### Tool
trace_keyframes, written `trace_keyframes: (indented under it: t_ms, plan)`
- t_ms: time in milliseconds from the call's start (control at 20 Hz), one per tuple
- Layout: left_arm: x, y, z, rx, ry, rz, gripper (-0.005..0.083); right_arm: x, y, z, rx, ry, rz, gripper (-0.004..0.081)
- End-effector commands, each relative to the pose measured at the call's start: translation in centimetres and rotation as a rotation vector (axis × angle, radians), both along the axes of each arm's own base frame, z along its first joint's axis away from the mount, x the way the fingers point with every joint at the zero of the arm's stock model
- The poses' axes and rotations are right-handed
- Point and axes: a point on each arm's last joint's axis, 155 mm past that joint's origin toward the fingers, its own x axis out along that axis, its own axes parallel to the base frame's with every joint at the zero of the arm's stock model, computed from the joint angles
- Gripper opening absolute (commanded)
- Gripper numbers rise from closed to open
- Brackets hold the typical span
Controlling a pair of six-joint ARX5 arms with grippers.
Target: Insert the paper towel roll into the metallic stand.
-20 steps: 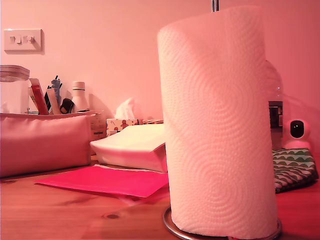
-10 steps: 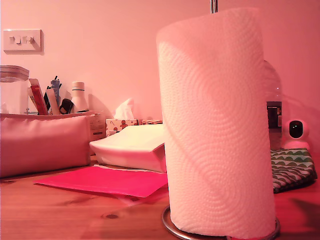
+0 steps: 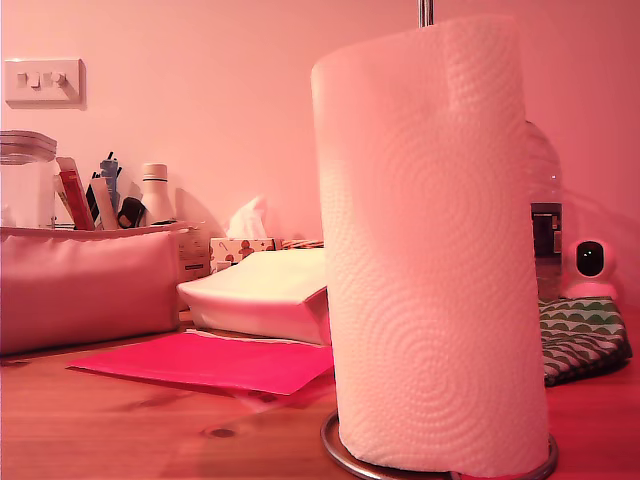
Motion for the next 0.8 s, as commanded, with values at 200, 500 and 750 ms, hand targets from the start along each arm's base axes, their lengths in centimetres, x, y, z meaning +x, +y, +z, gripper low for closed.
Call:
trace_keyframes:
  t_ms: [200,500,750]
  plan:
    - [3.7,5.5,-0.9,-0.125,-0.044,0.216,-0.0019,-0.2,1.5,-0.8,-0.001,0.008,0.075,-0.0013]
    - [3.0,8.0,-4.3,-0.251,-0.058,0.299,-0.0019,-0.7,2.4,-1.5,-0.022,0.012,0.111,-0.0013]
    - [0.6,9.0,-5.1,-0.389,-0.093,0.315,-0.0019,-1.4,3.7,-3.5,-0.017,0.032,0.168,-0.0013]
